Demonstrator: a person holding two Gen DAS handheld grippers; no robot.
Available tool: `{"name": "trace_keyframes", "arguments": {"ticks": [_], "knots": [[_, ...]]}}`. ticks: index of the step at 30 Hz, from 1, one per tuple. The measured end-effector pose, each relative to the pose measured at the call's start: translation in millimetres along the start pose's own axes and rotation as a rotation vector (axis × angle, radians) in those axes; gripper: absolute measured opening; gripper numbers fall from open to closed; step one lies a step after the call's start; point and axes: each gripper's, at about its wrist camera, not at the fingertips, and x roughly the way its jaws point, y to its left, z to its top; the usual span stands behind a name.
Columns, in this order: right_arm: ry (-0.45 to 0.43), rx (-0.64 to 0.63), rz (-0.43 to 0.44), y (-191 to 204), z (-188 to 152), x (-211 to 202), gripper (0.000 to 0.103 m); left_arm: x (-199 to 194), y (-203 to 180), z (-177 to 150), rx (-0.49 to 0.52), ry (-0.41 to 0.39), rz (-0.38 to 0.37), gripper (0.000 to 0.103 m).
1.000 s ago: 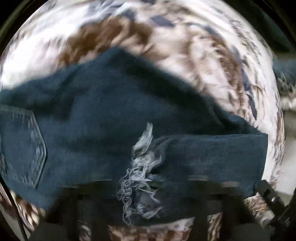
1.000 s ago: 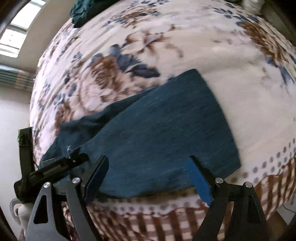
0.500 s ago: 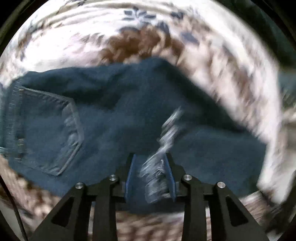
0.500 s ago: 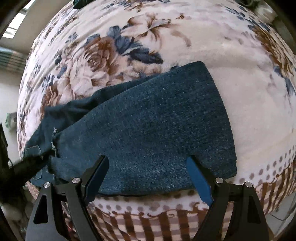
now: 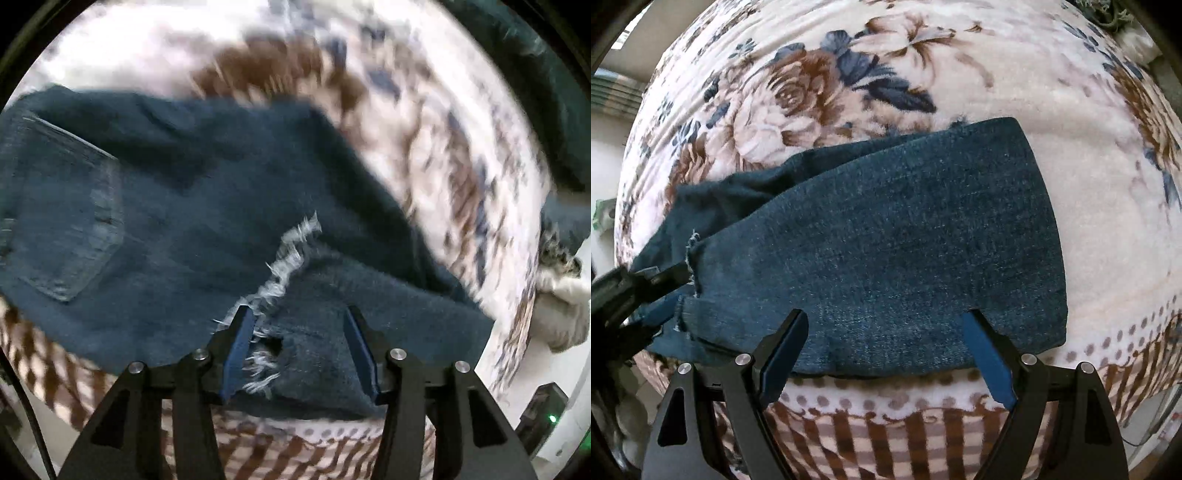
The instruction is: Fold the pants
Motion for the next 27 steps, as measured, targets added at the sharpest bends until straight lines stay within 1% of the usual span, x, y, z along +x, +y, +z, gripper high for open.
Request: {"name": "trace_keyframes", "arguments": {"ticks": [1,3,5,7,8,10,12,13,15,17,18,19,20,22,25,26,27], "knots": [[0.002,-0.005,-0.017,1.2,-0.1,0.4,0.088,5.1,1.4,0.2,0.025,0.028,0.021,0.048],[0.005,-0.006,-0.041,2.5,-0.7,1.8,0.088,8.4,0.7,-5.2,0.090,0.024,0.097,0.048],[0.011,-0.009,-0.060,4.1,-0.8,3.6,0.088,9.9,5.3,-15.6,0.134,0.021,0.128,0.048],[0.022,-0.022,-0.086,8.1,-0.9,6.6,0.088,8.8,8.6,-23.6,0.155,0.009,0.150,0.048],[0.028,-0.029,-0.099,10.6,-0.9,8.4,0.088,7.3,11.5,-27.7,0.164,0.002,0.161,0.051],[0.041,-0.043,-0.125,15.9,-0.3,11.6,0.088,3.4,15.3,-31.2,0.164,-0.010,0.160,0.051],[0.048,-0.055,-0.135,18.8,0.9,12.1,0.088,-3.3,18.8,-30.3,0.137,-0.014,0.148,0.051],[0.049,-0.058,-0.137,19.8,1.3,11.8,0.088,-14.4,29.3,-32.0,0.118,-0.021,0.137,0.051],[0.049,-0.064,-0.141,22.3,2.4,9.9,0.088,-37.6,39.6,-31.7,0.066,-0.078,0.090,0.050],[0.048,-0.071,-0.146,25.5,4.4,7.3,0.088,-62.2,55.1,-32.7,0.011,-0.136,0.000,0.050],[0.048,-0.076,-0.150,26.9,4.9,5.1,0.088,-70.1,61.7,-32.5,-0.013,-0.151,-0.037,0.051],[0.049,-0.080,-0.154,29.5,5.3,3.5,0.088,-80.8,74.8,-33.0,-0.051,-0.171,-0.077,0.059],[0.055,-0.080,-0.154,32.5,5.8,2.4,0.088,-87.3,84.5,-33.8,-0.078,-0.182,-0.093,0.080],[0.077,-0.069,-0.139,43.3,7.2,0.7,0.088,-95.9,108.2,-35.4,-0.150,-0.210,-0.126,0.100],[0.089,-0.063,-0.118,65.0,10.5,-1.9,0.088,-98.8,146.8,-34.2,-0.309,-0.276,-0.156,0.100],[0.087,-0.066,-0.110,75.5,11.8,-2.5,0.088,-101.5,173.7,-38.0,-0.392,-0.297,-0.187,0.100],[0.084,-0.070,-0.101,85.6,12.7,-2.8,0.088,-100.2,188.6,-42.4,-0.461,-0.309,-0.221,0.100]]}}
